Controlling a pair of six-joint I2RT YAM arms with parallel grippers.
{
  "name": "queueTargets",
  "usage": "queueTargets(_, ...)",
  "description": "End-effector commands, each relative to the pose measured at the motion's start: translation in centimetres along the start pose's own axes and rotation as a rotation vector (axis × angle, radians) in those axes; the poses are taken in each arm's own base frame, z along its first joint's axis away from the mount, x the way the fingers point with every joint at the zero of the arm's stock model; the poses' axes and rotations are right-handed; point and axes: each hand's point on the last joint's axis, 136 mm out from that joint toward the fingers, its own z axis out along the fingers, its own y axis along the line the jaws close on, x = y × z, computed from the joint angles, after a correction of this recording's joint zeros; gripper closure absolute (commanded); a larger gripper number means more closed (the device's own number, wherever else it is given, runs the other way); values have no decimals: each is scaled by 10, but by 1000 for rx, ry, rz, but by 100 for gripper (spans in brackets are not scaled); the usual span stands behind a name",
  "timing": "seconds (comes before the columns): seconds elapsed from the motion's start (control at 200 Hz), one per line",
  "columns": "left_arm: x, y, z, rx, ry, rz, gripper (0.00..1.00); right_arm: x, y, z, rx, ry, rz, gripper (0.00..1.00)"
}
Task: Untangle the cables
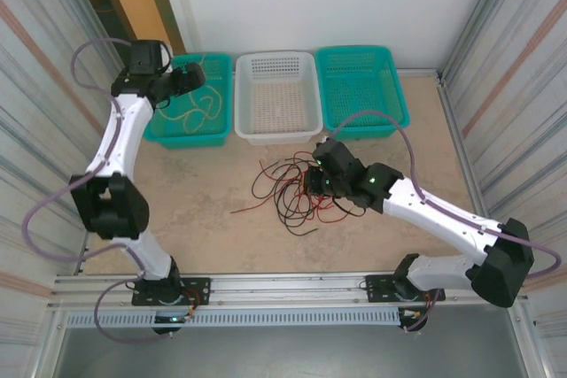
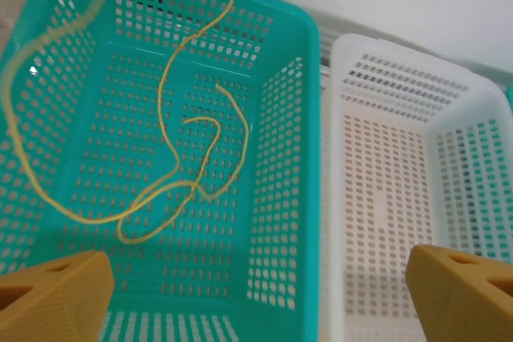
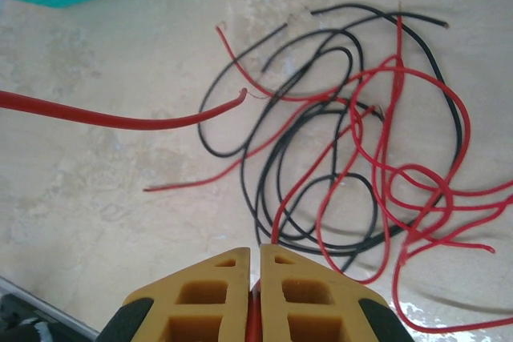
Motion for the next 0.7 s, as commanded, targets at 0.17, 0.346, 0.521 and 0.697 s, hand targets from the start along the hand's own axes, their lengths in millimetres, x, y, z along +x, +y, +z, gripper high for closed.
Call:
queueTargets(0.17,31,-51,-114,129,-215,129,20,-46,36,-47,-72,-98,-20,100)
queueTargets(0.346,85,-114,-133,413,-167,255,24,-77,62,-86,-151,-175,-32,99)
queueTargets(0.521,141,-183,-174,796,-166,477,23,-99,82,-123,-249,-236,-23,98)
queueTargets(0.697,176,-220,-192,1006,-145,552,24,-111,97,-153,-362,-275,7,97)
